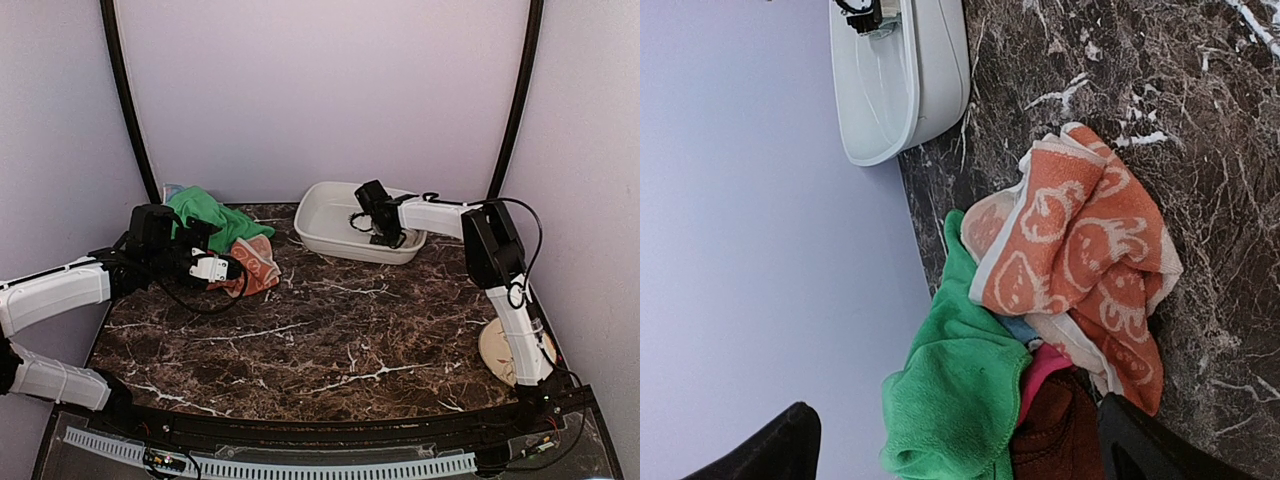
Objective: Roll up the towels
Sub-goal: Place the towel in the storage box.
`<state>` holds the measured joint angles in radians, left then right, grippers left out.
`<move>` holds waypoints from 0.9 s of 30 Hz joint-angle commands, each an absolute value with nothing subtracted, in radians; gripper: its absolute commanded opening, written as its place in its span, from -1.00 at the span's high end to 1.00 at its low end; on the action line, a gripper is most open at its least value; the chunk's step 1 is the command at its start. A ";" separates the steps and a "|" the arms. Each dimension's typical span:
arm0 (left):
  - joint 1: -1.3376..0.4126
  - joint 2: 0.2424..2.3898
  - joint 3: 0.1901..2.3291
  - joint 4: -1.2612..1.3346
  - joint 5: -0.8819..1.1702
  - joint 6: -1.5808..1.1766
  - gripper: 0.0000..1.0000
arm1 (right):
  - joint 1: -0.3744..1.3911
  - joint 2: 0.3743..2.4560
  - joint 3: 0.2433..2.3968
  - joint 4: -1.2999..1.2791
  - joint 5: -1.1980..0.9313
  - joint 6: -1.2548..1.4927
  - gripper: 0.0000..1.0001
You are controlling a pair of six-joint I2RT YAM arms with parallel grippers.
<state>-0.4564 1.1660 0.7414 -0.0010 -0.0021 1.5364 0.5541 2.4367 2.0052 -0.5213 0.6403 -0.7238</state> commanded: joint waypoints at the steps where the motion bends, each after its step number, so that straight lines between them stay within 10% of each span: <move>1: -0.446 1.145 0.750 -0.004 -0.007 1.530 -0.98 | 0.538 2.442 2.061 -0.581 0.505 -0.703 1.00; 27: -0.446 1.151 0.741 -0.010 0.015 1.560 -0.98 | 0.473 2.298 2.038 -0.643 0.221 -0.552 -0.22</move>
